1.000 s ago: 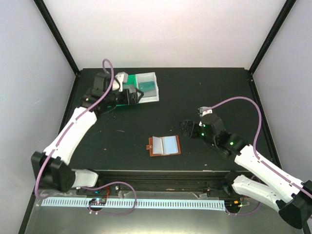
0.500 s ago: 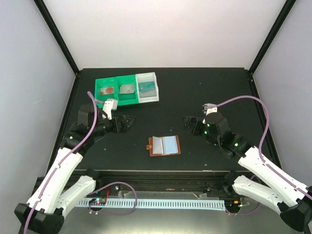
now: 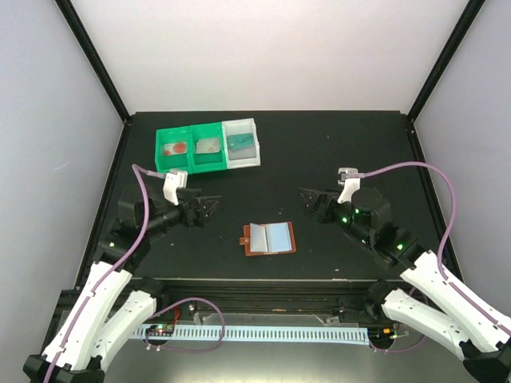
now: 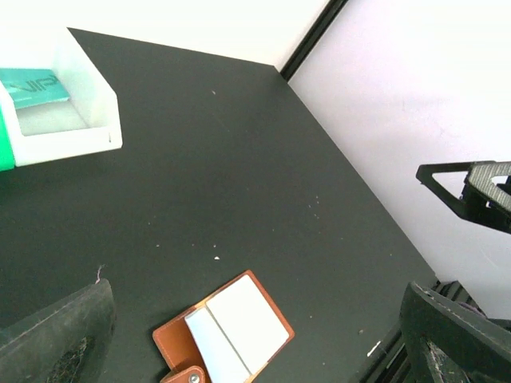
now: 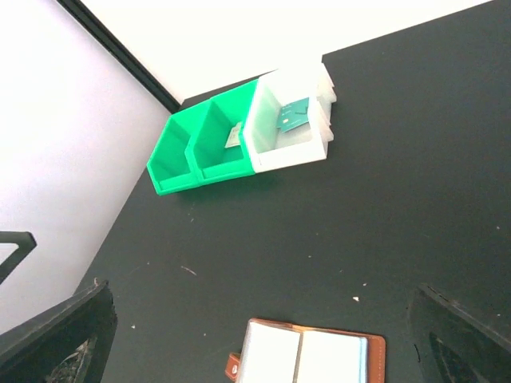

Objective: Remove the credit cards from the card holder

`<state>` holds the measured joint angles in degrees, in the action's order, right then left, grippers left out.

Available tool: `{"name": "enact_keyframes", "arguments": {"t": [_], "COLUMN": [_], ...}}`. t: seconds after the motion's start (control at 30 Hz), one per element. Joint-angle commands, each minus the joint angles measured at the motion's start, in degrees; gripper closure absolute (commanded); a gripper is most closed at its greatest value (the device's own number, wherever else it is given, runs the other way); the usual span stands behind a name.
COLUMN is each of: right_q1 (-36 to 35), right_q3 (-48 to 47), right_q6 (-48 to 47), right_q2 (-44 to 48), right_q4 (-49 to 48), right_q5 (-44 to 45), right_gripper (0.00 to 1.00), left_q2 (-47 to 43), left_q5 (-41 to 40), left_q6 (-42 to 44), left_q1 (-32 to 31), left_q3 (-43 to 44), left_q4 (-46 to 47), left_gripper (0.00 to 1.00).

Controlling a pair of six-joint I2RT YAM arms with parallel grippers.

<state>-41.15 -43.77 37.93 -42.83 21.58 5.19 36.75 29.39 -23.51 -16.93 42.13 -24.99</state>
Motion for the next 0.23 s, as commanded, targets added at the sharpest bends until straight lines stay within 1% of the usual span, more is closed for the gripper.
{"name": "enact_keyframes", "arguments": {"t": [0.0,0.2], "right_q1": [0.0,0.0], "right_q3": [2.0,2.9], "right_q6": [-0.2,0.1], "right_q2": [1.4,1.7], "right_q4": [-2.5,-2.6], "right_q5": [-1.7,-2.0], "right_gripper": [0.0,0.0], "left_q2": [-0.5,-0.5], "left_q5": [2.1,1.7], "left_q6": [-1.0,-1.9], "left_q1": [0.3,0.2], "left_q3": [-1.3,-3.0], "left_q4": [2.8,3.6], "left_gripper": [0.01,0.01]}}
